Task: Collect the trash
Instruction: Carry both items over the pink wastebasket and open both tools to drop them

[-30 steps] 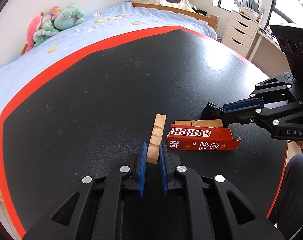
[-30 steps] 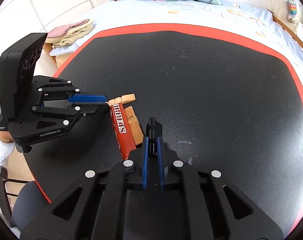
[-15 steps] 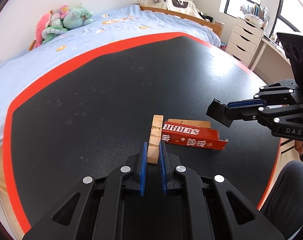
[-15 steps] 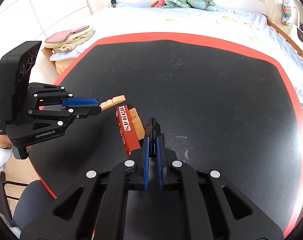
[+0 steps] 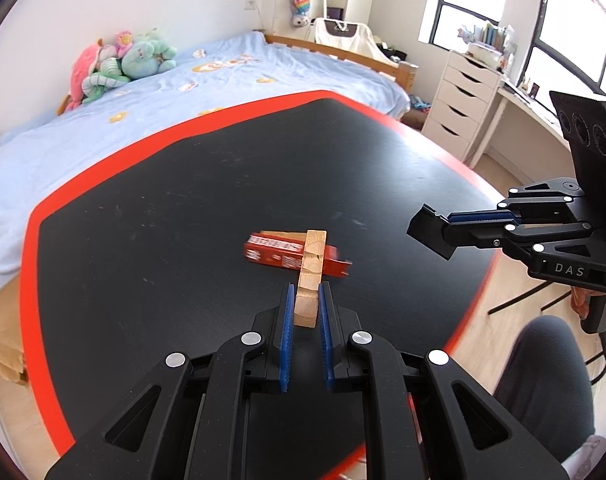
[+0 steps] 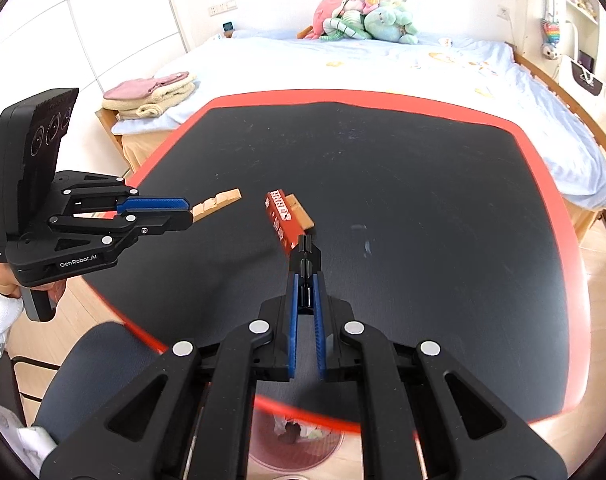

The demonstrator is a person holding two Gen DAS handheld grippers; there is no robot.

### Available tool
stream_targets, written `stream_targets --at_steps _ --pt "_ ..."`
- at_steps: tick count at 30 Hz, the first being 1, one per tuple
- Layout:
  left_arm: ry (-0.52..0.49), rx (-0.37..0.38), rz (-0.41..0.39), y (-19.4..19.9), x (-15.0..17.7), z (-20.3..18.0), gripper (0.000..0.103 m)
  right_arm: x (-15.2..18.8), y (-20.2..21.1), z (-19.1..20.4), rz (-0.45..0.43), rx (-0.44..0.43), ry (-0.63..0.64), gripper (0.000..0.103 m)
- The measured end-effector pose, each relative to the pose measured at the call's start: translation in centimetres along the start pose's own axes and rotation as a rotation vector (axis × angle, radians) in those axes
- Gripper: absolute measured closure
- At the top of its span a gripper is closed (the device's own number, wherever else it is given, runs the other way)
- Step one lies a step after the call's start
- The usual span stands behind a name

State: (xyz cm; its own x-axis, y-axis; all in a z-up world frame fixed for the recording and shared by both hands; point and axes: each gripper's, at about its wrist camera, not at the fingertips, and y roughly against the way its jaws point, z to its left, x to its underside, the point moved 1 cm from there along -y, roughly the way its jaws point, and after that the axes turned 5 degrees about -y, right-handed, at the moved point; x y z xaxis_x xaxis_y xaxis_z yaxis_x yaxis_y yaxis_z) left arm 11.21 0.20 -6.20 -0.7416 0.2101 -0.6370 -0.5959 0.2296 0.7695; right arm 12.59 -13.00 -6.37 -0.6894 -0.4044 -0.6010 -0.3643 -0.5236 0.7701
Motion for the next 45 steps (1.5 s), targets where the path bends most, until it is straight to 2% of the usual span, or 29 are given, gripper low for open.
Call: stream_targets --at_steps 12,24,32,45 --pt "-0.011 0.046 -0.015 3.6 3.2 -5.5 0.091 6.3 5.7 2.2 -0.012 0.008 -0.005 0.096" --pt "-0.033 0.106 0.027 4.0 6.7 -9.6 0.091 11.8 6.5 3.2 0.036 -0.019 -0.058 0.096" --pt "-0.035 0.128 0.053 3.8 8.0 -10.8 0.091 13.3 6.3 3.3 0.057 -0.029 -0.070 0.096" --pt "-0.048 0.151 0.071 3.3 8.2 -11.5 0.090 13.7 6.0 3.0 0.069 -0.053 -0.074 0.096"
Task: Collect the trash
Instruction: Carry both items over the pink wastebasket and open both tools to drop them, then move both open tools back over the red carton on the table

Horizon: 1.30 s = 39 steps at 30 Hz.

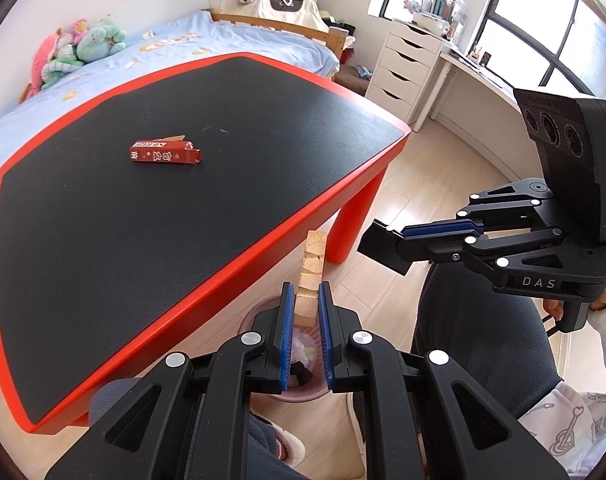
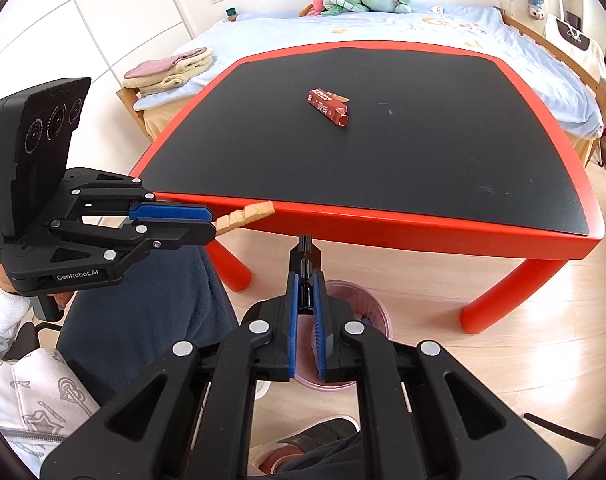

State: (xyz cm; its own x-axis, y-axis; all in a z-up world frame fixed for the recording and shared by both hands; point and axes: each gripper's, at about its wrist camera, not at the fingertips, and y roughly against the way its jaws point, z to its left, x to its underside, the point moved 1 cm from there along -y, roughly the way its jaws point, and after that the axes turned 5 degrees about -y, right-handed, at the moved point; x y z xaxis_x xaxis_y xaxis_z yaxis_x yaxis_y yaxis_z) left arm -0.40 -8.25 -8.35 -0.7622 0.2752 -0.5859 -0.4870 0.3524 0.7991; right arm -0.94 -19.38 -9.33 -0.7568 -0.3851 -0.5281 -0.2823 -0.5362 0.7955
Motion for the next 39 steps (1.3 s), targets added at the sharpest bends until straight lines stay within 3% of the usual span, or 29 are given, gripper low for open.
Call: stream_targets --at_steps 3,4,5,6,8,18,39 --pt "0.002 0.002 0.005 -0.4 0.0 0.2 0.084 0.1 -0.4 -0.2 0.010 -0.002 0.001 0.095" --pt "0.008 0.003 0.010 -0.6 0.0 0.3 0.076 0.1 -0.6 -0.4 0.016 0.007 -0.002 0.093" --pt "0.015 -0.005 0.010 -0.7 0.0 0.5 0.054 0.1 -0.7 -0.5 0.019 0.015 -0.003 0.078" --pt "0.021 -0.015 0.005 -0.7 0.1 0.6 0.042 0.2 -0.9 -0.6 0.022 0.027 -0.003 0.041" --pt "0.032 -0.030 -0.023 -0.4 0.2 0.9 0.013 0.3 -0.8 -0.8 0.002 0.028 -0.012 0.012" --pt "0.094 -0.106 -0.053 0.9 0.6 2.5 0.008 0.7 -0.9 -1.4 0.001 0.051 -0.035 0.006" --pt "0.119 -0.151 -0.089 2.1 -0.7 4.8 0.008 -1.8 -0.2 -1.1 -0.025 0.040 -0.003 0.005"
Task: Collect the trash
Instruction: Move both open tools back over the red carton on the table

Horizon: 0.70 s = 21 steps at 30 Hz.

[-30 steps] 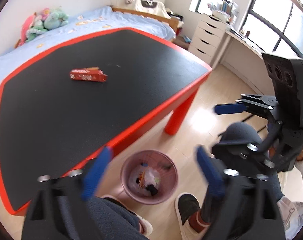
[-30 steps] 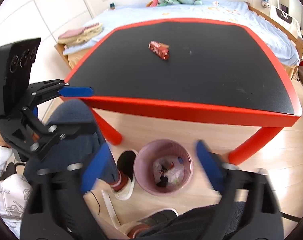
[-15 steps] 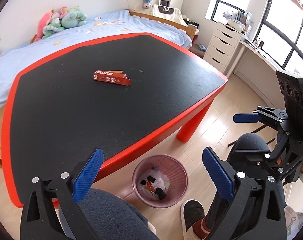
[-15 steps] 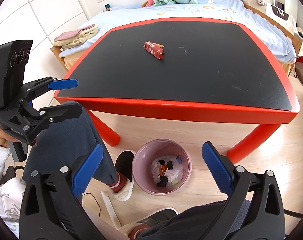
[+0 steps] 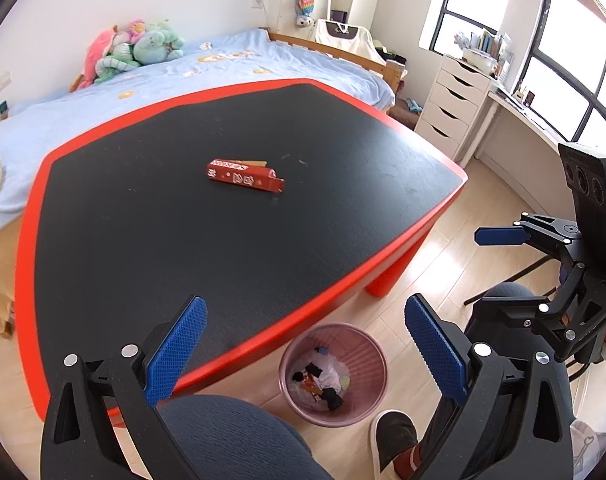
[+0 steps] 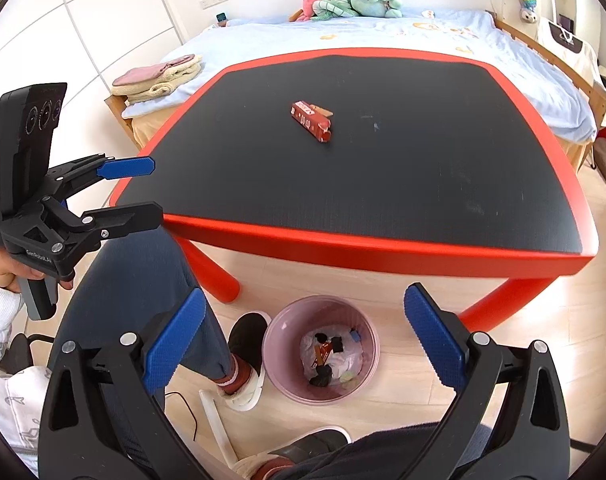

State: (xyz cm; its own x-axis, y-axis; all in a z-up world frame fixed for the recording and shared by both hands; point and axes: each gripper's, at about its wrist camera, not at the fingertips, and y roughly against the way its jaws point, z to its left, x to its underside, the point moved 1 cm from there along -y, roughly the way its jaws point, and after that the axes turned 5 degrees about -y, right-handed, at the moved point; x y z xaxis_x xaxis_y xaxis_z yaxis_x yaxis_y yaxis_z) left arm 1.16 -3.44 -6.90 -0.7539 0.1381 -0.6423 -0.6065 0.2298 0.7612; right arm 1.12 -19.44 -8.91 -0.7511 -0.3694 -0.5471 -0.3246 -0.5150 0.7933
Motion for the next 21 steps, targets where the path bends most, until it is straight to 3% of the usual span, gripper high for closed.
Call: stream_targets --at_steps 21 --pt "0.021 -0.048 -0.019 -1.0 -3.2 4.7 0.008 -7.7 -2.9 0.2 -0.018 -0.023 0.110 0.005"
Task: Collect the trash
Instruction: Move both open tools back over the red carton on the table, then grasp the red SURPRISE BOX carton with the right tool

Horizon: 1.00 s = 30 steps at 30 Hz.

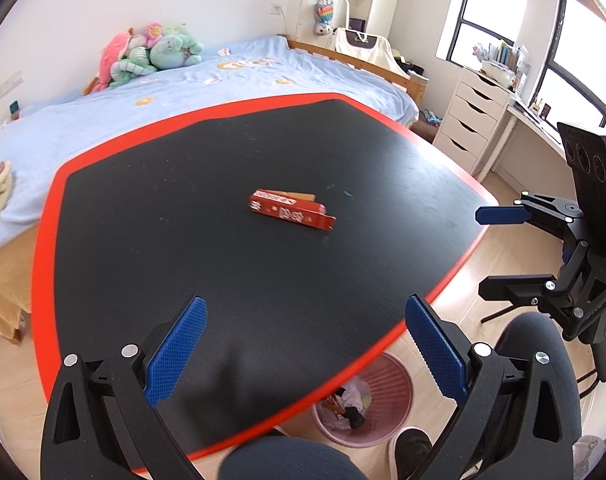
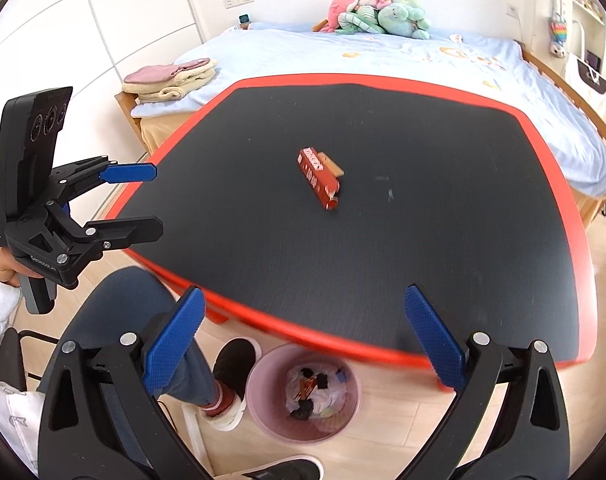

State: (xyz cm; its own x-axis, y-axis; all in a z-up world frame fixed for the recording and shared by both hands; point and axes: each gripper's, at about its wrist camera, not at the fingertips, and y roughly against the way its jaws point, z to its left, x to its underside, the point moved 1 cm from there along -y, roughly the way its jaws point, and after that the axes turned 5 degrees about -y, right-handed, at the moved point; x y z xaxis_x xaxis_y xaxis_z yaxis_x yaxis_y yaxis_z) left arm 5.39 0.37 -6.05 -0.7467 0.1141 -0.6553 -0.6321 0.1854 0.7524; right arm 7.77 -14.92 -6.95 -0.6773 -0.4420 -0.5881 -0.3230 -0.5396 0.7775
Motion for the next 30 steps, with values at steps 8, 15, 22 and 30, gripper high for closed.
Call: stream_targets --at_steps 8,15,22,30 --pt "0.007 -0.017 -0.004 -1.2 -1.4 2.0 0.008 -3.0 -2.8 -0.6 0.008 -0.006 0.057 0.005" --pt "0.020 -0.021 0.003 -2.6 -2.4 3.6 0.008 -5.0 -6.4 -1.1 0.042 -0.031 0.085 0.005" --pt "0.035 -0.022 0.006 -4.0 -3.3 5.2 0.008 -6.3 -9.4 -1.5 0.074 -0.045 0.107 0.014" --pt "0.040 -0.010 0.014 -5.5 -3.8 5.9 0.008 -7.3 -11.7 -1.8 0.100 -0.057 0.127 0.037"
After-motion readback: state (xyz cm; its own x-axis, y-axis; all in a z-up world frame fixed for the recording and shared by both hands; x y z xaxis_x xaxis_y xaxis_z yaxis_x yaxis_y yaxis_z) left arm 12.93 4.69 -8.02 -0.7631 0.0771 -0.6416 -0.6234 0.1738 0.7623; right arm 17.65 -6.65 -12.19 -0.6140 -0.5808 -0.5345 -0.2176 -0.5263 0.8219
